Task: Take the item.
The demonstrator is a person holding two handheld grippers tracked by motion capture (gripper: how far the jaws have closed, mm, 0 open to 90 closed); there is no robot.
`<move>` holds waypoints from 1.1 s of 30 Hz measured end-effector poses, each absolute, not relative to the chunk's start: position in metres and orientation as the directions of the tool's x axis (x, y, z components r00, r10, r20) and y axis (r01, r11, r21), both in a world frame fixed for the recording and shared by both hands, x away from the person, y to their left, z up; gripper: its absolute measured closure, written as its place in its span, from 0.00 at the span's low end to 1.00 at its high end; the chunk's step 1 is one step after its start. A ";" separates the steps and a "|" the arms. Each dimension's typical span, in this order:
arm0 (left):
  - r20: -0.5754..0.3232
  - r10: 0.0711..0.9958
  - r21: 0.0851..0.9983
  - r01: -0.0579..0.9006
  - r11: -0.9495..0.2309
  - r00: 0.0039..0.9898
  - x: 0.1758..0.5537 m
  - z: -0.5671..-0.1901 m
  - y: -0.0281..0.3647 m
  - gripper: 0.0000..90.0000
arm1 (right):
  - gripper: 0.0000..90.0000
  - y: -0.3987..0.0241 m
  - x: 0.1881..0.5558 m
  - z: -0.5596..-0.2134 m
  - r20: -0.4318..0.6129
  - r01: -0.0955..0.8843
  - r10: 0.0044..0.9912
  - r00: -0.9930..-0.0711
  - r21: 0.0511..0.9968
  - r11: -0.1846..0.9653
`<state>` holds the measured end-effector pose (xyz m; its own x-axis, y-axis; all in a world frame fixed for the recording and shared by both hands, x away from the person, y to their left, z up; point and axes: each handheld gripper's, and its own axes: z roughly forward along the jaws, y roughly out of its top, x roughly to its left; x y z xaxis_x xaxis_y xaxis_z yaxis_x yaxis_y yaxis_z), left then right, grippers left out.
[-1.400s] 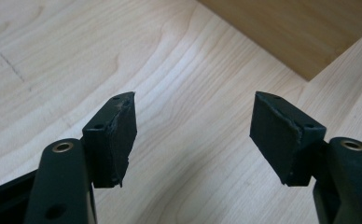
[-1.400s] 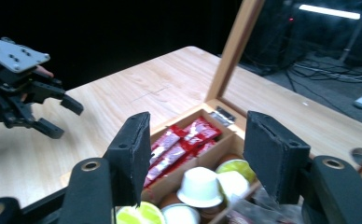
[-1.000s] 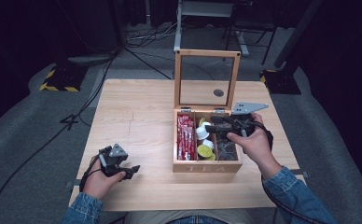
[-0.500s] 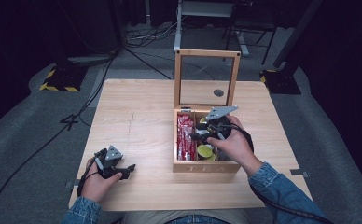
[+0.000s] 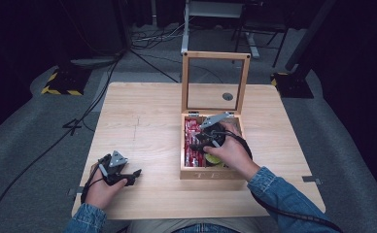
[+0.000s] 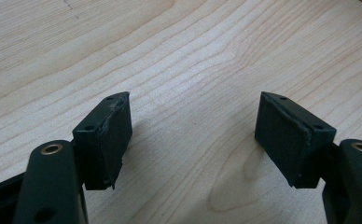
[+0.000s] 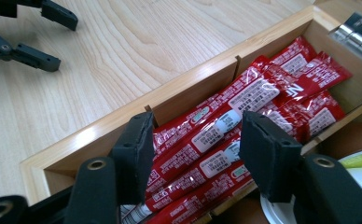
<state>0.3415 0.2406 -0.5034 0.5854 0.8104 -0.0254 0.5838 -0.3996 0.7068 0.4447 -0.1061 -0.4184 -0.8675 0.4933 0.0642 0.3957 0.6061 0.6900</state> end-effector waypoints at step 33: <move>-0.018 0.812 0.705 0.583 -0.403 0.584 0.342 -0.503 0.240 0.30 | 0.72 -0.090 0.439 -0.428 0.019 0.477 0.586 -0.810 0.602 0.640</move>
<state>0.3424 0.2399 -0.5032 0.5839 0.8116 -0.0184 0.5830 -0.4034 0.7053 0.4395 -0.0899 -0.4283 -0.8102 0.5858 0.0186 0.4768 0.6403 0.6022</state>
